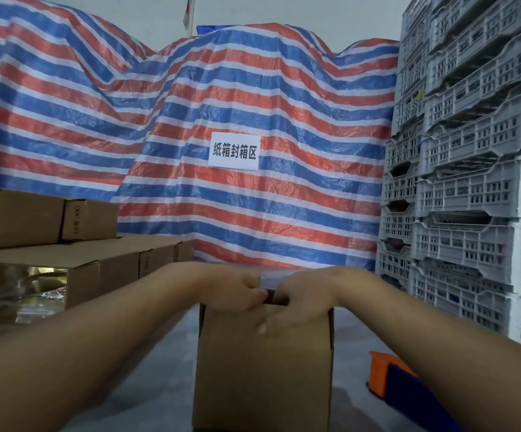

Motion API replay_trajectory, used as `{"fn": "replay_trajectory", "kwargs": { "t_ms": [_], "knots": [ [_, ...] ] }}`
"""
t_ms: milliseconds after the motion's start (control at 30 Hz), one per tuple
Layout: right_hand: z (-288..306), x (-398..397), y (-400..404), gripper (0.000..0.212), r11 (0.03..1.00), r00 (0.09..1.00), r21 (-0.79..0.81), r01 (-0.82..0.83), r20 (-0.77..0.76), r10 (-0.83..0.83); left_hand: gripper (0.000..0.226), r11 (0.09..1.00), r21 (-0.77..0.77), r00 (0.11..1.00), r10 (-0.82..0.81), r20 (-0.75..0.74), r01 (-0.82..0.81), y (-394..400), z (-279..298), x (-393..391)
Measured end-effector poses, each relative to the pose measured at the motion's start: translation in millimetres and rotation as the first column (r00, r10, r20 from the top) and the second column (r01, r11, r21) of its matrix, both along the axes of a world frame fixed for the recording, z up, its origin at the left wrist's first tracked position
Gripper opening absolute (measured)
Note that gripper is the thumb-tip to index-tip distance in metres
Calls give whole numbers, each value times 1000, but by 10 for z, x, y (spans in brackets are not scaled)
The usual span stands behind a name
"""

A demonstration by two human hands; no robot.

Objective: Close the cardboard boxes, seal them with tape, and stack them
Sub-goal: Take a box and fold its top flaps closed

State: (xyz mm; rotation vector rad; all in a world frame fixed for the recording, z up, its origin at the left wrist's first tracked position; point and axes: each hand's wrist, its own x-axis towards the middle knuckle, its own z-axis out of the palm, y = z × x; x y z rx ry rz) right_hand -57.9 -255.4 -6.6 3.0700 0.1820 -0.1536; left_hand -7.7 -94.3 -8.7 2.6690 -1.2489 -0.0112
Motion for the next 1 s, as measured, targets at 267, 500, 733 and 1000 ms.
{"fn": "replay_trajectory", "kwargs": {
  "t_ms": [267, 500, 733, 1000],
  "knots": [
    [-510, -452, -419, 22, 795, 684, 545, -267, 688, -242, 20, 492, -867, 994, -17, -104, -82, 473, -561, 245],
    [-1018, -292, -399, 16, 204, 701, 937, -282, 346, -624, 23, 324, -851, 853, -189, -486, -413, 359, -890, 174],
    [-948, -184, -247, 25, 67, 704, 971, -229, 213, -677, 12, 286, -831, 857, -61, -512, -477, 175, -888, 158],
    [-988, -196, -177, 35, 53, 702, 968, -244, 214, -679, 30, 262, -830, 857, -23, -515, -492, 108, -908, 153]
  ]
}}
